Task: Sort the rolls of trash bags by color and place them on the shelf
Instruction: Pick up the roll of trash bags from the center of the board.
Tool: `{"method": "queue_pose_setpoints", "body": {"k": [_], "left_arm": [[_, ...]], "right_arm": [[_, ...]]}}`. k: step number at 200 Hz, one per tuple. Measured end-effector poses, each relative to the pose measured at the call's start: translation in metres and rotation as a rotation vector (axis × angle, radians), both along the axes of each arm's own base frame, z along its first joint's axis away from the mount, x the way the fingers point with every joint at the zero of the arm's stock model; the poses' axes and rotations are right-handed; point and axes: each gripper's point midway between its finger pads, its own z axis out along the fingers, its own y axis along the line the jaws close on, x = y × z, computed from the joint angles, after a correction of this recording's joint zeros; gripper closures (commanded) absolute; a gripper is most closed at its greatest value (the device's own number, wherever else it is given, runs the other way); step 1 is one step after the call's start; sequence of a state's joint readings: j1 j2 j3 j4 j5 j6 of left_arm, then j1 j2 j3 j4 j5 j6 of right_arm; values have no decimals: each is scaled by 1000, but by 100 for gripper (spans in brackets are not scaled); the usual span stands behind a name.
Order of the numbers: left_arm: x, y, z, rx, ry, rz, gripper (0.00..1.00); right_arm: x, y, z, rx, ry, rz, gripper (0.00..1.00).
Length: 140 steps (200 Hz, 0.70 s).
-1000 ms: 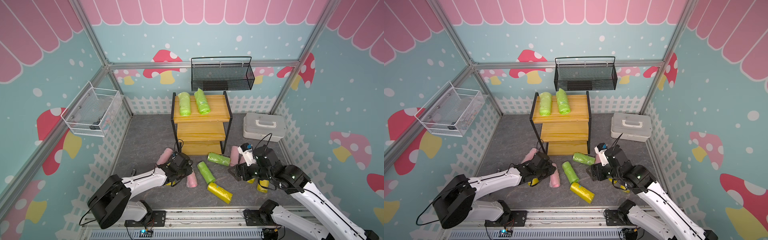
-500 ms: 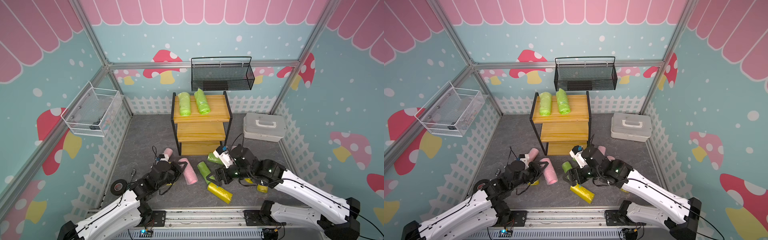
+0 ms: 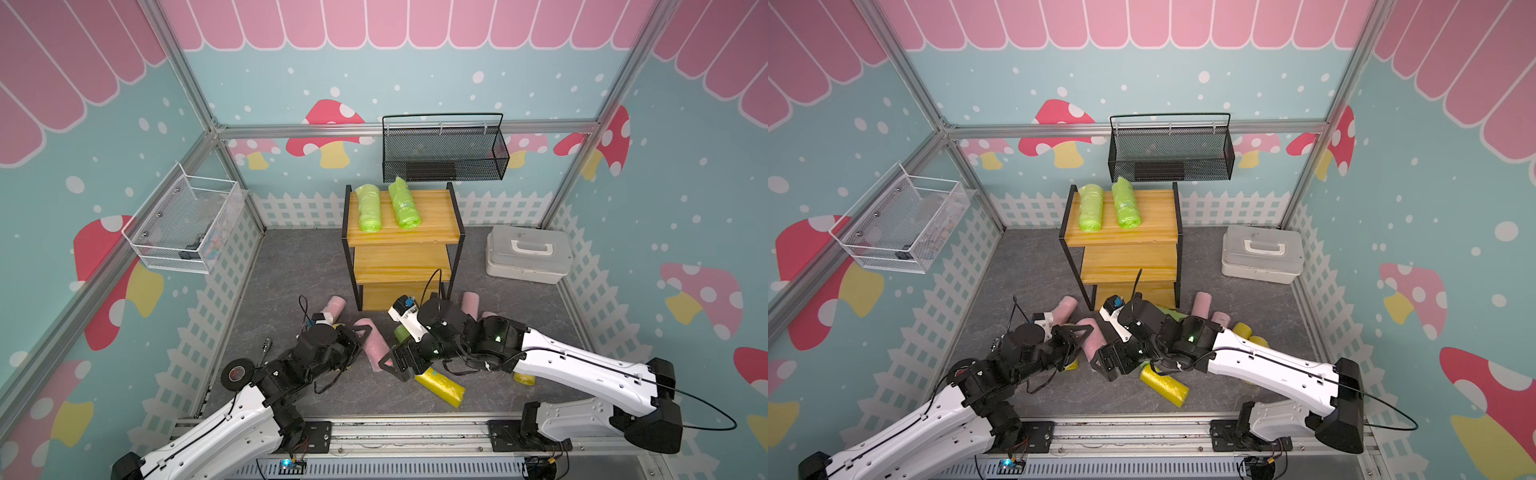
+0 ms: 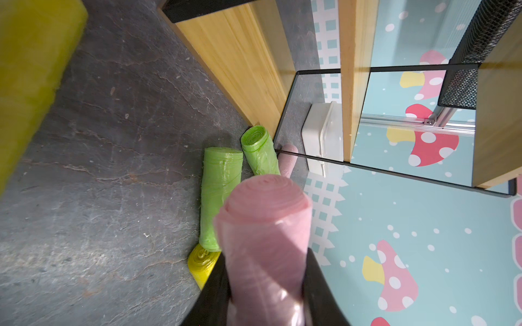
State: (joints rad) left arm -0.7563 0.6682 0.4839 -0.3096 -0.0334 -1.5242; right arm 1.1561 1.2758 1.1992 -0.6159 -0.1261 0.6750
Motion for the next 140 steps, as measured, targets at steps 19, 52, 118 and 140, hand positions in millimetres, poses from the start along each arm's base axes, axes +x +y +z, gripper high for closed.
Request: {"method": "queue_pose_setpoints", "body": {"k": [19,52,118,140], "left_arm": [[-1,-1,4,-11,0,-1,100],[-2,-3,9,-25,0,0,100],[-2,-4,14,-43,3,4,100],[-2,-5,18,-51,-4,3,100]], "right_arm": [[2,6,-10,-35,-8,3,1],[2,17,-23,-79,-15,19,1],[13,22,-32,-129,-45,-13,5],[16,22,-36,-143,-51,-28,10]]}}
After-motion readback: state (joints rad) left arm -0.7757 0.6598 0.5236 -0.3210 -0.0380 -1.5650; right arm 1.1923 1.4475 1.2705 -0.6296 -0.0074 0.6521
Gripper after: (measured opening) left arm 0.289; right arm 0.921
